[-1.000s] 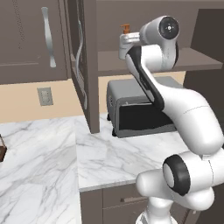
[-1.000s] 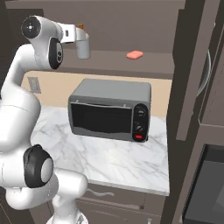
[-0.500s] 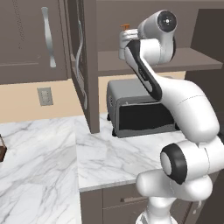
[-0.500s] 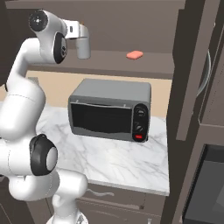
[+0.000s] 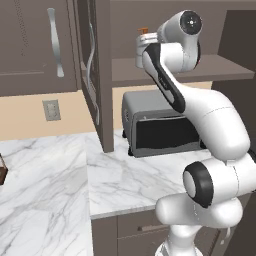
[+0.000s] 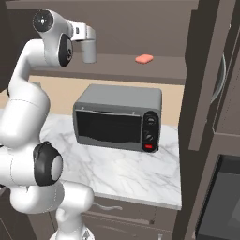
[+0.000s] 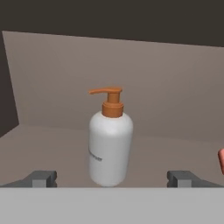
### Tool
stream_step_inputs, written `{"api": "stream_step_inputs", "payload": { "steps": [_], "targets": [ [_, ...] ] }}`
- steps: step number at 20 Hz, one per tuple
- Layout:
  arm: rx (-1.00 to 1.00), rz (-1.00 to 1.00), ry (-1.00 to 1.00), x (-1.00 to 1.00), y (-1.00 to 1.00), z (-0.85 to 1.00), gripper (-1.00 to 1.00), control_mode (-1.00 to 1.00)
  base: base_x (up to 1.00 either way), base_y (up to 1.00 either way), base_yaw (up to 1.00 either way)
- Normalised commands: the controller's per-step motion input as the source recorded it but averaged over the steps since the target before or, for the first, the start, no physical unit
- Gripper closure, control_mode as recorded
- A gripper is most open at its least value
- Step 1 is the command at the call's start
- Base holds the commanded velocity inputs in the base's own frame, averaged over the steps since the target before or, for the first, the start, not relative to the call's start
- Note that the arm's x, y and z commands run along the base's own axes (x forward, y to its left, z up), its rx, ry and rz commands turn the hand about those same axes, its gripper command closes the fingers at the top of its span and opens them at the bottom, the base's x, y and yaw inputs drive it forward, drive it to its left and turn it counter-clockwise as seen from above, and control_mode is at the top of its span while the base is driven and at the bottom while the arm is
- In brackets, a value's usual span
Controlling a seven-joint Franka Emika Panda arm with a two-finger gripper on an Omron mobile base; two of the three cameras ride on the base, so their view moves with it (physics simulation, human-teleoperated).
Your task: Locate and retrieve the soap dispenser and bar soap from the cabinet. Place them next to the sink.
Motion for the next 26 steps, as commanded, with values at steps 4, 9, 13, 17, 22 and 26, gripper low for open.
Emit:
{"api": "stream_step_inputs", "payload": {
  "steps": [4,9,13,17,22,26],
  "targets": [
    [0.00,0.00,0.01,0.00,0.00,-0.07,-1.00,-1.00,0.00,0.00,0.00],
    [0.00,0.00,0.00,0.00,0.00,-0.07,-1.00,-1.00,0.00,0.00,0.00],
    [0.00,0.00,0.01,0.00,0.00,-0.14,-1.00,-1.00,0.00,0.00,0.00],
    [0.00,0.00,0.03,0.00,0.00,-0.20,-1.00,-1.00,0.00,0.00,0.00],
    [0.00,0.00,0.03,0.02,0.00,-0.15,-1.00,-1.00,0.00,0.00,0.00],
    [0.00,0.00,0.00,0.14,0.00,-0.06,-1.00,-1.00,0.00,0.00,0.00]
  ]
}}
